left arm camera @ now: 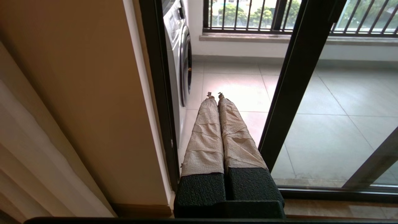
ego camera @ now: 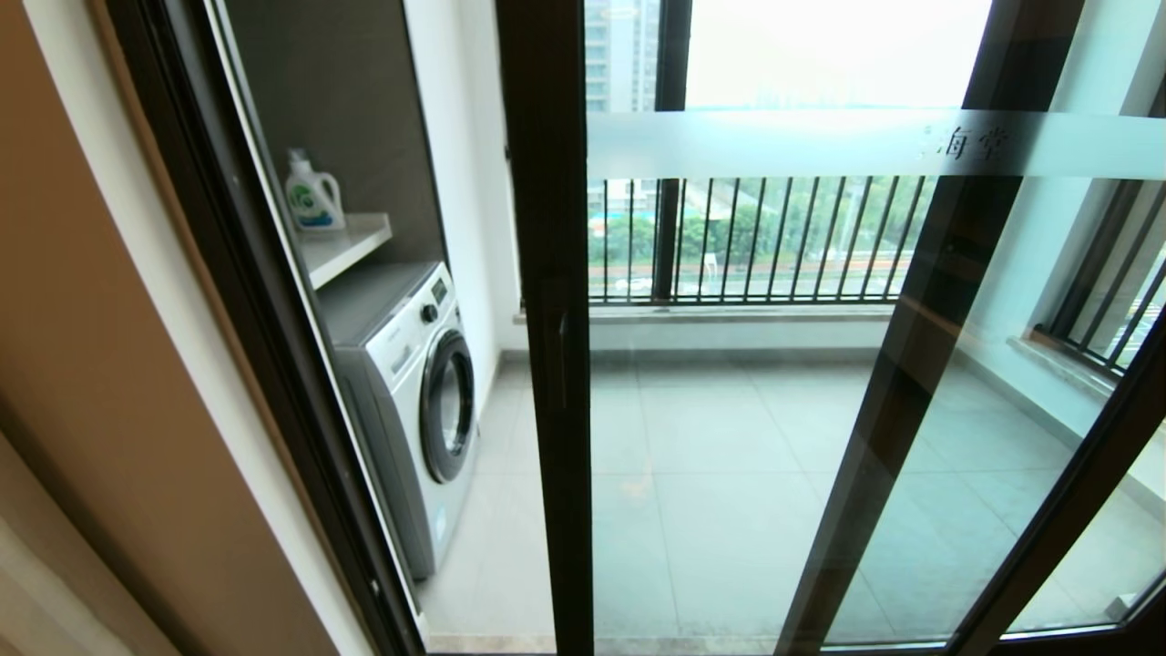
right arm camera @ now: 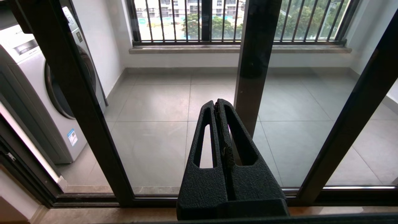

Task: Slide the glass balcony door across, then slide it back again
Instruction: Close the slid door

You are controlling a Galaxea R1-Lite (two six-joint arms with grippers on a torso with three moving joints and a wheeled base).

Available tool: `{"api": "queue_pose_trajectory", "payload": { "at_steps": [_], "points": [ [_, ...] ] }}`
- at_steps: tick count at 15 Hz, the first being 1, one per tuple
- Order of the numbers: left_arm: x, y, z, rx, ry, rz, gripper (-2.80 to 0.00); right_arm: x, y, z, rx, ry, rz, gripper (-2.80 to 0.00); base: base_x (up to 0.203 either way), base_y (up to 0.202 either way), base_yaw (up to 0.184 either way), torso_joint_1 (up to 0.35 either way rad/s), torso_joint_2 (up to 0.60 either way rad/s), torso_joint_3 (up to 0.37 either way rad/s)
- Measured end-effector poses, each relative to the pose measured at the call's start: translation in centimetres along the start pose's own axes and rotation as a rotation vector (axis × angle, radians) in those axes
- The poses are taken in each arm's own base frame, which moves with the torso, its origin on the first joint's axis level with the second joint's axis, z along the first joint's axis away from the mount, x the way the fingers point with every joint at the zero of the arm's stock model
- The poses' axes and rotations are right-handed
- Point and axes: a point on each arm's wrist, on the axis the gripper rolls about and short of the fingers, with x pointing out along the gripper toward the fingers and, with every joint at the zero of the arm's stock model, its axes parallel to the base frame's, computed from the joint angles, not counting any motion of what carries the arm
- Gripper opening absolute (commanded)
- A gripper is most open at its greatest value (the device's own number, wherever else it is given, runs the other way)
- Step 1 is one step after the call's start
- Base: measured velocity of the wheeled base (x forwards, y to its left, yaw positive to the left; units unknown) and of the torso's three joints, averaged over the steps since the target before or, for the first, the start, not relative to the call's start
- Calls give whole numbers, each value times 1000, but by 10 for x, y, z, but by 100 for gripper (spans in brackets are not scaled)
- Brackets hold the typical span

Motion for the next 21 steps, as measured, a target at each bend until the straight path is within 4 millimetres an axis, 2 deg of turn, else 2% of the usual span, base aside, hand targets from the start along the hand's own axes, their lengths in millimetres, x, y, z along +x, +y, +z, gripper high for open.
{"api": "queue_pose_trajectory", "payload": {
  "at_steps": [16, 18, 21],
  "points": [
    [-1, 0, 2, 15, -6, -6, -280, 0, 0, 0, 2, 1, -2, -280, 0, 0, 0, 0, 0, 0],
    [-6, -1, 25, 5, -63, -23, -280, 0, 0, 0, 2, 1, -2, -280, 0, 0, 0, 0, 0, 0],
    [-4, -1, 80, -42, -113, -53, -280, 0, 0, 0, 2, 1, -2, -280, 0, 0, 0, 0, 0, 0]
  ]
}}
